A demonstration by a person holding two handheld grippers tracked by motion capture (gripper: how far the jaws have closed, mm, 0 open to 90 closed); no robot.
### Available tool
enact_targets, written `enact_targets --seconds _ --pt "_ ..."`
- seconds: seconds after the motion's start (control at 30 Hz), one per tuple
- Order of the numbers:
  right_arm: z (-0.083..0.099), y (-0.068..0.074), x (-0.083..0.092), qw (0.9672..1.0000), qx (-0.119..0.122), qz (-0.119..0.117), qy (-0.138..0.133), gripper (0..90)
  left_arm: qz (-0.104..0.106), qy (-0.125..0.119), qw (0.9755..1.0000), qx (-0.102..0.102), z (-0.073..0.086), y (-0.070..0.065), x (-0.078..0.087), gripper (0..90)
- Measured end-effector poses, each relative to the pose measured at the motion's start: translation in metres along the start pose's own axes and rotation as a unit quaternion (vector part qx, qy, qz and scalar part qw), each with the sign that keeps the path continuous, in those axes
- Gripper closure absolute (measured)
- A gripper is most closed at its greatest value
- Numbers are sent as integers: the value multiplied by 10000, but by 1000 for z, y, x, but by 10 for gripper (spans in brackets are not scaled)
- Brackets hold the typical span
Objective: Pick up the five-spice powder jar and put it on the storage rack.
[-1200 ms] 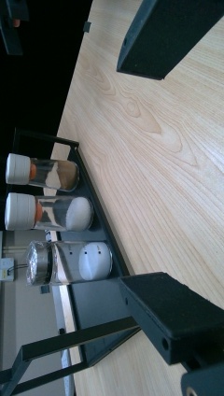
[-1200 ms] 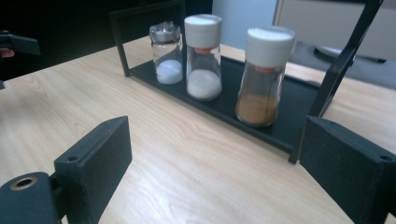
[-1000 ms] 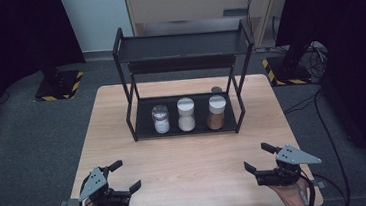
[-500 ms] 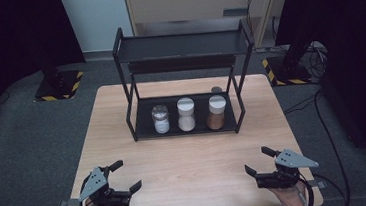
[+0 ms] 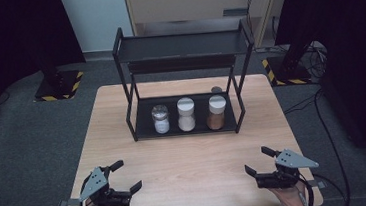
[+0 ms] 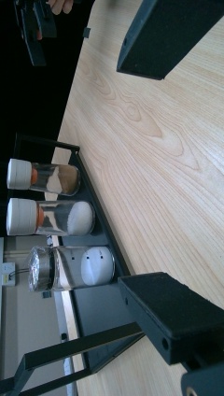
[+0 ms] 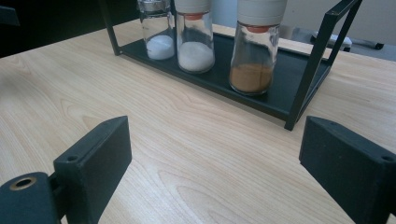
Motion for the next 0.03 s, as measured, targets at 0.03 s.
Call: enact_targets --seconds 0.03 --pt "0 0 0 10000 -3 -3 2 96 -1 1 10000 5 0 0 0 1"
Point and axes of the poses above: each handheld gripper's, and its own axes: x roughly backward along the jaws, z roughly out of its underside, y roughly to its left, the point moved 10 cm from there along -x, roughly forward along the jaws, and after that the axes turned 8 degrees about -y, right-handed, at the moved point
